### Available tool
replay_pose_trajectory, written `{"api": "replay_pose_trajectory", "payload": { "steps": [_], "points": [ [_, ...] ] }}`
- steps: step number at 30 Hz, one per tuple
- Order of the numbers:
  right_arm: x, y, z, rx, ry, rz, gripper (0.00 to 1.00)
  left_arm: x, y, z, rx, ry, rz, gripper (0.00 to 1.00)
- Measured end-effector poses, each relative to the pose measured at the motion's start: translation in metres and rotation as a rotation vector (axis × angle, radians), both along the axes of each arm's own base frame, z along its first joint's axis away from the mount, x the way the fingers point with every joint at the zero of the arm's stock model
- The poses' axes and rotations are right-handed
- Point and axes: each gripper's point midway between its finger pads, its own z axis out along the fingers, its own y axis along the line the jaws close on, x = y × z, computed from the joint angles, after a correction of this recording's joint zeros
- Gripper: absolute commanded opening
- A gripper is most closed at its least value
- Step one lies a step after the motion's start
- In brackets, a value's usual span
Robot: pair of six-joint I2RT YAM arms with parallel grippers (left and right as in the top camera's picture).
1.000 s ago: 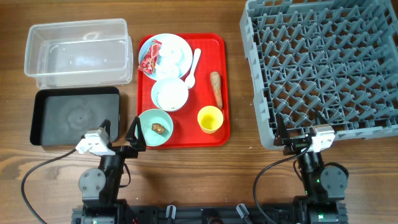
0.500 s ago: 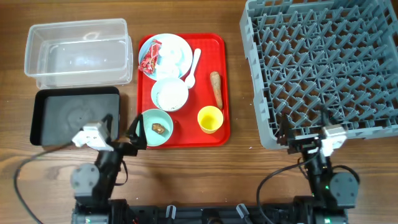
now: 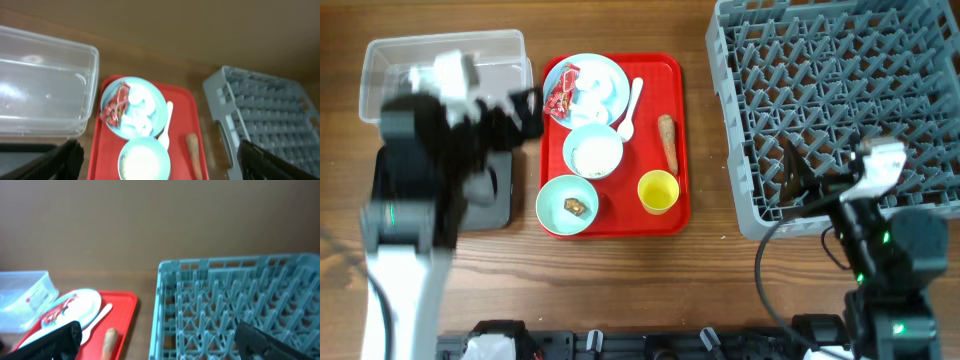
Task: Sort waste into correct bins and load items into the dishwasher rack
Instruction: 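Reach the left gripper to the white plate and grasp the red wrapper and tissue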
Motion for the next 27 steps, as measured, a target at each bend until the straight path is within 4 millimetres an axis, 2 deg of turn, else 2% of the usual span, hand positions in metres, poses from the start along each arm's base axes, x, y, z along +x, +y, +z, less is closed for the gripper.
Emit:
{"api": "replay_pose_trajectory", "payload": {
  "steps": [3, 7, 10, 12, 17, 21, 27],
  "points": [
    [0.009, 0.001, -0.001, 0.002, 0.097, 0.008, 1.0, 0.04, -0.013, 0.012, 0.069, 0.087, -0.024, 1.0],
    [0.019, 0.007, -0.008, 0.01, 0.179, 0.037, 1.0, 0.089, -0.035, -0.002, 0.147, 0.21, -0.063, 1.0],
    [0.024, 0.012, -0.018, 0.034, 0.228, 0.065, 1.0, 0.123, -0.057, -0.034, 0.181, 0.27, -0.097, 1.0],
    [0.025, 0.017, -0.029, 0.075, 0.283, 0.082, 1.0, 0.141, -0.074, -0.072, 0.2, 0.332, -0.127, 1.0],
    [0.025, 0.025, -0.057, 0.17, 0.422, 0.092, 1.0, 0.155, -0.095, -0.166, 0.243, 0.501, -0.173, 1.0],
    [0.027, 0.028, -0.074, 0.206, 0.501, 0.089, 1.0, 0.159, -0.087, -0.219, 0.26, 0.607, -0.129, 1.0],
    [0.031, 0.03, -0.088, 0.225, 0.557, 0.089, 1.0, 0.167, -0.073, -0.247, 0.282, 0.639, -0.06, 1.0]
  ]
}}
